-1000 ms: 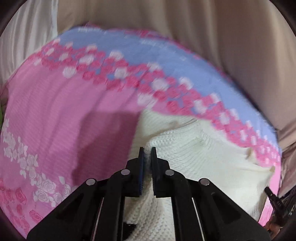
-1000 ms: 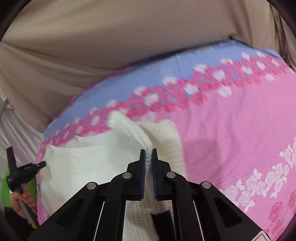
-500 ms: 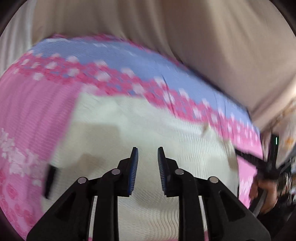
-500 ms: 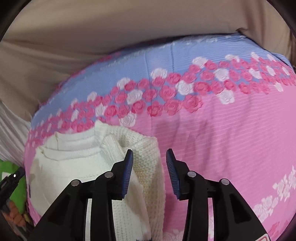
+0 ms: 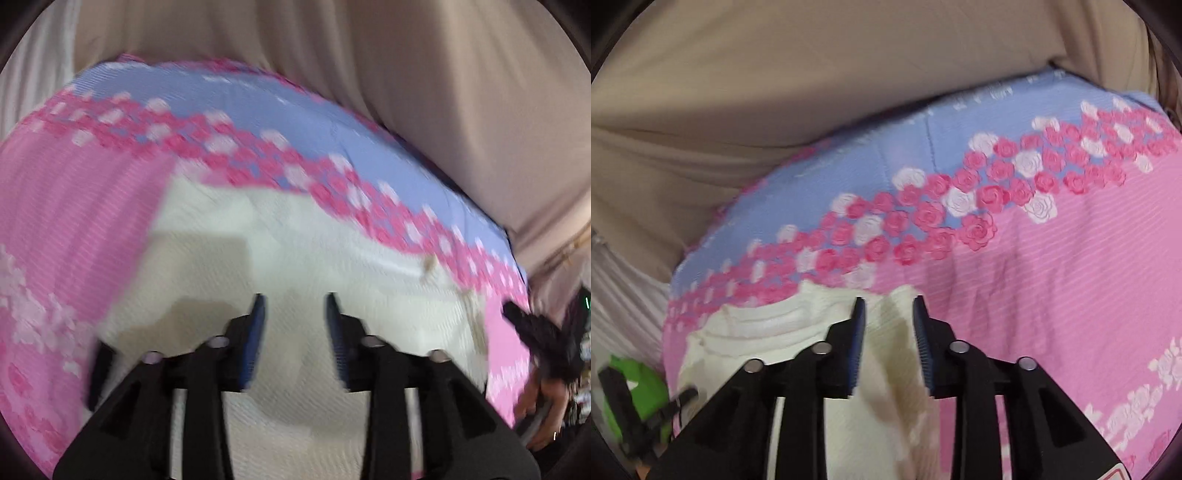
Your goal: Fold small clothes
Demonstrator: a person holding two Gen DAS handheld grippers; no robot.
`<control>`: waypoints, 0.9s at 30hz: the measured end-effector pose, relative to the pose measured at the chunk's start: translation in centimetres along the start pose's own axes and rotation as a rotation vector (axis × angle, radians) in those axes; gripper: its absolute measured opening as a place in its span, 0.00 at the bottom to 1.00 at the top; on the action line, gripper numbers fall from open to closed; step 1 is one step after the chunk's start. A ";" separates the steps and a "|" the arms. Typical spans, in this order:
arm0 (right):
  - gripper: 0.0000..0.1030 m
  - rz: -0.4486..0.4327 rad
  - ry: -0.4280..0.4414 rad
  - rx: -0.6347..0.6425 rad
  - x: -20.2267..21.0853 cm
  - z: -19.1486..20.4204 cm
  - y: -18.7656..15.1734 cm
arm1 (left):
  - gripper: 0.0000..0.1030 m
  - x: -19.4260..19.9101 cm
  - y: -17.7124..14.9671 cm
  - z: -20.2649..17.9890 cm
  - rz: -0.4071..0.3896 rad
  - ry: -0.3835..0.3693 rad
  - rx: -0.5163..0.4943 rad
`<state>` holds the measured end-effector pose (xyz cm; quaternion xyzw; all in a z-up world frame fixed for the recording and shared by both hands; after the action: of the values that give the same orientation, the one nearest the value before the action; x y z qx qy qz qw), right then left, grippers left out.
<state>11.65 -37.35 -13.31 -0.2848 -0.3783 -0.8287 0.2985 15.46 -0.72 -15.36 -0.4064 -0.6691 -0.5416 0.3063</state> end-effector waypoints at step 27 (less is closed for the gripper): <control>0.10 0.070 -0.090 0.029 -3.9 0.5 -0.8 | 0.52 -5.7 5.0 2.4 0.128 0.052 -0.079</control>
<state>13.78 -35.42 -16.11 -0.3303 -0.3930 -0.7986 0.3140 22.59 0.83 -18.35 -0.4461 -0.6116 -0.5572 0.3413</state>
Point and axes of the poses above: each gripper's, at about its wrist camera, not at the fingertips, and x roughly against the way its jaws point, z to its left, y to its top, the point moved 10 cm from there along -x, roughly the way its jaws point, and after that the axes turned 7 degrees about y, right-handed, at the moved point
